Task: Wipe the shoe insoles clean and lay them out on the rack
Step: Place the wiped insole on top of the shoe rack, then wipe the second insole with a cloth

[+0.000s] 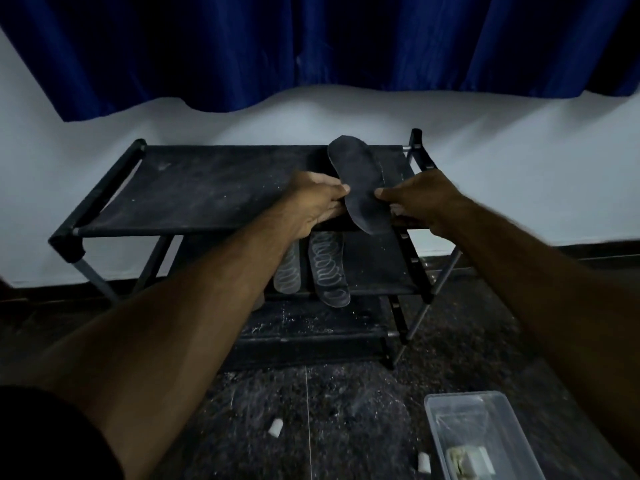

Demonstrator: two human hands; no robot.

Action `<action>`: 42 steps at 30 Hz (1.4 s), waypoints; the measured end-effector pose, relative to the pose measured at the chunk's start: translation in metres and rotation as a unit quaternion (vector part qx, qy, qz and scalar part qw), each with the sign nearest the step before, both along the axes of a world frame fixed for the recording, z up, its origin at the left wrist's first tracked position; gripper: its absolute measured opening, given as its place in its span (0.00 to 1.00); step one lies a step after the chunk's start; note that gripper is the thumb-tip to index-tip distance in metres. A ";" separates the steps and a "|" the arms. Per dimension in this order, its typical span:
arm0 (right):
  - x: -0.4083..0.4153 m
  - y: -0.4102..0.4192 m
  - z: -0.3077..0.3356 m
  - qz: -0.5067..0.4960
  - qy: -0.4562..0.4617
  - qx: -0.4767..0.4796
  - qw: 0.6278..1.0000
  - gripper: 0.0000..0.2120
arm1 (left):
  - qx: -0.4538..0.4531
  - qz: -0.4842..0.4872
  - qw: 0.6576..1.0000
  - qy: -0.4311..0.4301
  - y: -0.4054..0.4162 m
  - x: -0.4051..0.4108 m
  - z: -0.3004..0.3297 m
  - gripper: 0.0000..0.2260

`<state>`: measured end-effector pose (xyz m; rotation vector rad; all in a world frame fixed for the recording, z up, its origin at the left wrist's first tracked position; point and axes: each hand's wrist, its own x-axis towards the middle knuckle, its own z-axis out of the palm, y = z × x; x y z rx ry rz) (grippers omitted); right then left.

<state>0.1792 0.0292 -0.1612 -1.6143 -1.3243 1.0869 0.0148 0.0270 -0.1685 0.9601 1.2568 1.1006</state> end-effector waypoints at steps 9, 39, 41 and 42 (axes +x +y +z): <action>-0.001 0.021 -0.007 -0.021 -0.074 -0.013 0.997 0.14 | -0.022 0.015 0.996 0.083 0.031 0.004 -0.007 0.05; 0.005 -0.073 -0.040 -0.108 0.125 0.075 0.983 0.15 | 0.093 0.127 0.987 -0.021 -0.051 -0.032 -0.023 0.06; -0.002 -0.089 -0.060 -0.094 0.094 0.043 0.990 0.14 | 0.094 0.119 0.988 -0.034 -0.072 -0.037 -0.037 0.06; -0.007 -0.095 -0.073 -0.083 0.077 0.027 0.993 0.15 | 0.089 0.115 0.989 -0.034 -0.082 -0.039 -0.047 0.07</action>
